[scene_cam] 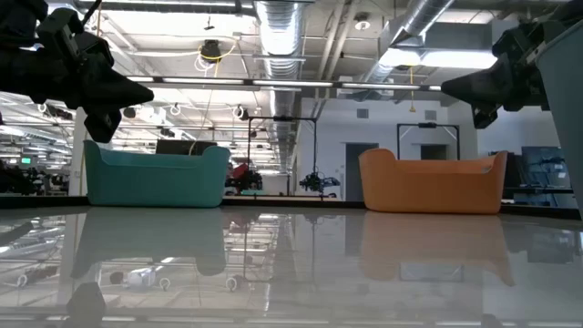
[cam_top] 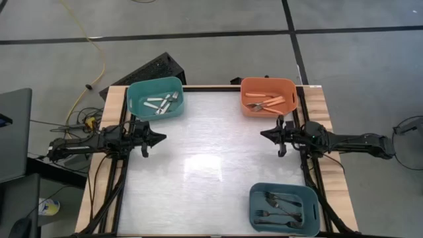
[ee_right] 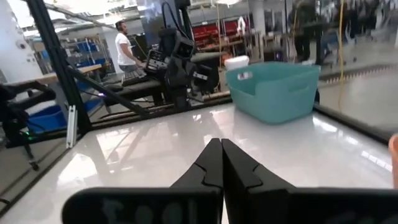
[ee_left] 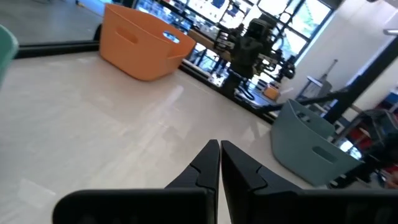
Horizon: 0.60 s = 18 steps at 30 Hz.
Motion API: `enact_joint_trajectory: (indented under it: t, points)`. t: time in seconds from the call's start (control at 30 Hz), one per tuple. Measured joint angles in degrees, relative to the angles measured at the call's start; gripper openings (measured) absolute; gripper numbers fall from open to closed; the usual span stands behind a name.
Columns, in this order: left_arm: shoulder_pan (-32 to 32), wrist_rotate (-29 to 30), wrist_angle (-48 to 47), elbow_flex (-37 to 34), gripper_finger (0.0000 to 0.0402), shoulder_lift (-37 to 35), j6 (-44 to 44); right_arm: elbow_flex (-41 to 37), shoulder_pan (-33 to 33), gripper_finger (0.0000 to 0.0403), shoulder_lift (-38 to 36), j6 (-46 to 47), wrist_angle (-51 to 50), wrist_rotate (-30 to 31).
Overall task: Sort silverware by color (type)
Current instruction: Return to Home Position
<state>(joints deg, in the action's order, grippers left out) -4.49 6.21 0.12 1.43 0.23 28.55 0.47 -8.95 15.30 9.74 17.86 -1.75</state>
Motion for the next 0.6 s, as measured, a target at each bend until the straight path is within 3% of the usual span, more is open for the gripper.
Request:
enact_joint_trajectory:
  t: [0.27,0.6]
  points:
    - [0.0,-2.34,-0.26,-0.04,0.0,0.13,1.7,-0.04,-0.02,0.0049,0.1,3.9,-4.73,0.05]
    - [0.0,-2.4,-0.4,-0.04,0.0,0.13,1.16,-0.09,-0.02,0.0053,0.12,3.82,-11.29,0.21]
